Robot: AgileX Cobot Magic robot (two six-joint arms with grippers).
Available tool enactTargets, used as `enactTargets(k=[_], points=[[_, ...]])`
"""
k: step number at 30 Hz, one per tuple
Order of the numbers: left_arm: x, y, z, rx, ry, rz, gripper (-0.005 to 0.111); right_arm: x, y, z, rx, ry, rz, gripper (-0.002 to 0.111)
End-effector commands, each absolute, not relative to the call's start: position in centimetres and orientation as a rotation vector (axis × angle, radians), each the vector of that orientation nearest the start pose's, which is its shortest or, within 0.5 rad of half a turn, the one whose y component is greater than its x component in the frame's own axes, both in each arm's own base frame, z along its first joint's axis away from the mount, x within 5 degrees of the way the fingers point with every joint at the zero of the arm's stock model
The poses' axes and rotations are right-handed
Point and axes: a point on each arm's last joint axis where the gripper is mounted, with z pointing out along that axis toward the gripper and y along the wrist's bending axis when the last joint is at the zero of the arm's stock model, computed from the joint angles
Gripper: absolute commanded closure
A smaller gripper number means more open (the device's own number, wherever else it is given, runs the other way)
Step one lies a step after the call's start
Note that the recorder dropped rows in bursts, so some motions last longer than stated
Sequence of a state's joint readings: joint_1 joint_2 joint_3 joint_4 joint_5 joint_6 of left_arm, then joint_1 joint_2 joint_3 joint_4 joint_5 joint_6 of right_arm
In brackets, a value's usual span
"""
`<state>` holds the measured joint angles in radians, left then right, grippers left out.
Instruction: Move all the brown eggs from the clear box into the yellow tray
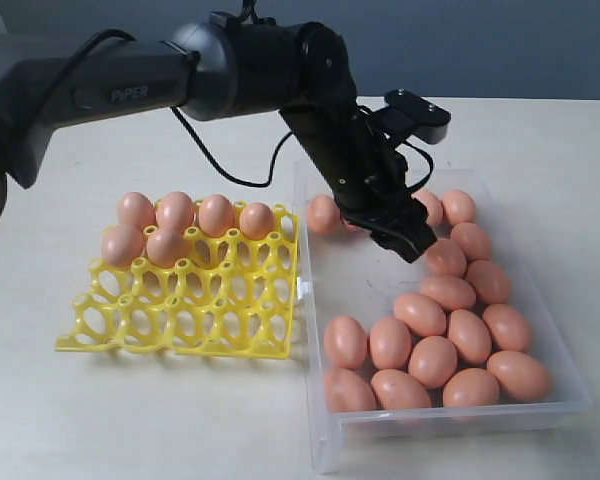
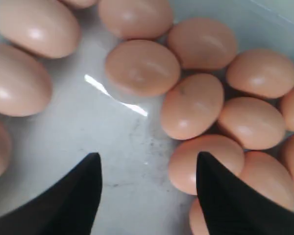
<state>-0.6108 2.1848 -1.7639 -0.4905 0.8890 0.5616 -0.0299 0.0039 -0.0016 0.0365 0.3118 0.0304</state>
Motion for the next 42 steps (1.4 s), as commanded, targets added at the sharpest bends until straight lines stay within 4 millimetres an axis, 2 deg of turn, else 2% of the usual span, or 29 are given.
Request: enactTargets(k=[1, 4, 7, 15, 23, 26, 32, 37, 40, 42], points=[[34.8, -31.2, 19.5, 1.376, 2.449, -0.67, 0.046, 5.4, -0.1, 18.6, 0.072, 1.787, 0.031, 0.109], [33.7, -31.8, 19.1, 1.476, 2.452, -0.627, 0.045, 5.4, -0.1, 18.6, 0.072, 1.787, 0.031, 0.109], [33.2, -32.6, 18.6, 1.503, 2.441, -0.616, 0.045, 5.4, -0.1, 18.6, 0.072, 1.787, 0.031, 0.109], [33.1, -33.5, 14.7, 1.611, 2.437, -0.53, 0.045, 5.4, -0.1, 18.6, 0.072, 1.787, 0.031, 0.109], [33.4, -33.8, 13.8, 1.635, 2.385, -0.527, 0.045, 5.4, -0.1, 18.6, 0.072, 1.787, 0.031, 0.109], [33.4, -33.7, 13.7, 1.647, 2.383, -0.512, 0.05, 5.4, -0.1, 18.6, 0.072, 1.787, 0.031, 0.109], [33.7, -33.0, 14.8, 1.76, 2.347, -0.372, 0.08, 5.4, -0.1, 18.6, 0.072, 1.787, 0.031, 0.109], [33.6, -32.6, 16.8, 1.773, 2.317, -0.341, 0.107, 5.4, -0.1, 18.6, 0.072, 1.787, 0.031, 0.109], [33.6, -32.4, 18.4, 1.702, 2.322, -0.349, 0.106, 5.4, -0.1, 18.6, 0.072, 1.787, 0.031, 0.109], [33.8, -32.1, 20.2, 1.611, 2.319, -0.405, 0.106, 5.4, -0.1, 18.6, 0.072, 1.787, 0.031, 0.109]])
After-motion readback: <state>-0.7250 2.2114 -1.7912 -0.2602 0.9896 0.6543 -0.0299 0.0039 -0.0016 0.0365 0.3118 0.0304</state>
